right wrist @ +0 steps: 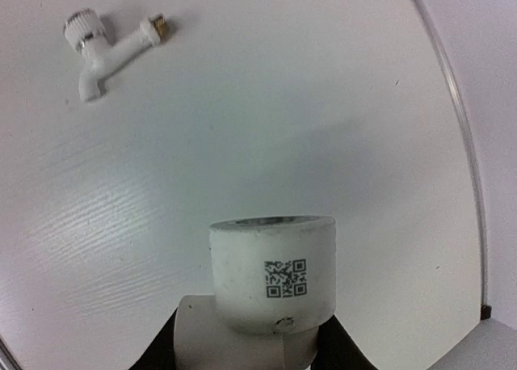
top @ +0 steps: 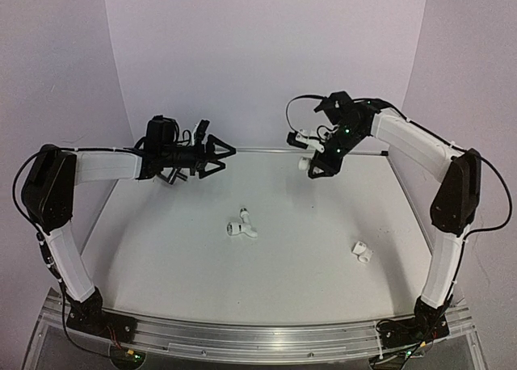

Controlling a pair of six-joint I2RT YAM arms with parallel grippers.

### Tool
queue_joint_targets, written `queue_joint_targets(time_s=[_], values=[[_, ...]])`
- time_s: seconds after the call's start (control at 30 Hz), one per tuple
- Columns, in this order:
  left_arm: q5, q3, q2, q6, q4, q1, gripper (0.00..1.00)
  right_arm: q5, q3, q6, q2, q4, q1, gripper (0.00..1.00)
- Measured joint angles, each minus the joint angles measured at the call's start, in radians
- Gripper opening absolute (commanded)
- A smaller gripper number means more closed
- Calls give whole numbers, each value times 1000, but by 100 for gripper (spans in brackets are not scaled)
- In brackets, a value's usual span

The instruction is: Install the water faucets

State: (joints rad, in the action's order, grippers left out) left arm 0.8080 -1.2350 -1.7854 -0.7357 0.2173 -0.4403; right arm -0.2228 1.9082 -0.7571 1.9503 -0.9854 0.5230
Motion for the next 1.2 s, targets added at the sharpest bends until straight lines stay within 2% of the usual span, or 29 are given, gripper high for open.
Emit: queue_joint_targets(time_s=[0.27,0.53,0.77,1.0,1.2], values=[[164,-3,-103,-122,218,-79,87,-55,191,64,2,59,118,29],[259,-5,-129,-198,373,-124,86,-55,195,106,70,101,211,30],[288,-4,-139,-274,504,-124,78,-55,191,123,83,112,218,30],[303,-6,-217,-398,648,-124,63,-54,169,130,83,127,253,30],[319,-6,-239,-468,734,-124,40,-52,167,131,83,133,276,32]])
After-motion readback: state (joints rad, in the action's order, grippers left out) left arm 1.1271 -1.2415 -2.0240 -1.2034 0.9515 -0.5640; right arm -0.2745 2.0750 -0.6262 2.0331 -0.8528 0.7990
